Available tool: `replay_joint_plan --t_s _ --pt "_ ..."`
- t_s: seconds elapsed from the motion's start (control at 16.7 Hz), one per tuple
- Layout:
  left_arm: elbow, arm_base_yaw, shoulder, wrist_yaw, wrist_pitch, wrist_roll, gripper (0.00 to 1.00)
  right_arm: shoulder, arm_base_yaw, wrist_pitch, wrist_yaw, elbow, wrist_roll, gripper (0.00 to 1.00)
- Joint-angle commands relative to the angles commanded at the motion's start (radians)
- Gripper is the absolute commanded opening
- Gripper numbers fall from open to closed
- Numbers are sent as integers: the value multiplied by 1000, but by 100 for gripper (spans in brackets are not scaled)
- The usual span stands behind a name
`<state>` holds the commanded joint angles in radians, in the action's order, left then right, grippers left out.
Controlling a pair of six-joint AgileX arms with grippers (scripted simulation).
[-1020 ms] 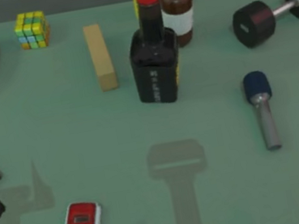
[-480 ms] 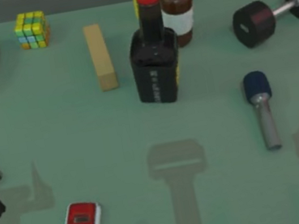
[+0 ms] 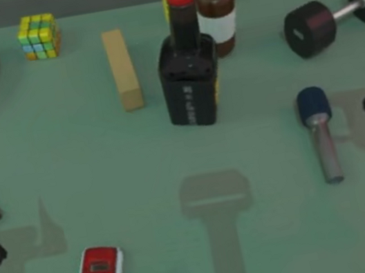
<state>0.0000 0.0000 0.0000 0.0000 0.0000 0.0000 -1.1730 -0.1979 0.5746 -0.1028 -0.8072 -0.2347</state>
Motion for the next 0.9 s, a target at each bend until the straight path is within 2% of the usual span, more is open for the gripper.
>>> replay_joint_plan --t_s 0.42,0.9 --pt "0 0 0 0 0 0 100 -481 -80 242 -39 -318 -95 100" --pt "0 0 0 0 0 0 100 -552 -88 288 -41 -360 -110 100"
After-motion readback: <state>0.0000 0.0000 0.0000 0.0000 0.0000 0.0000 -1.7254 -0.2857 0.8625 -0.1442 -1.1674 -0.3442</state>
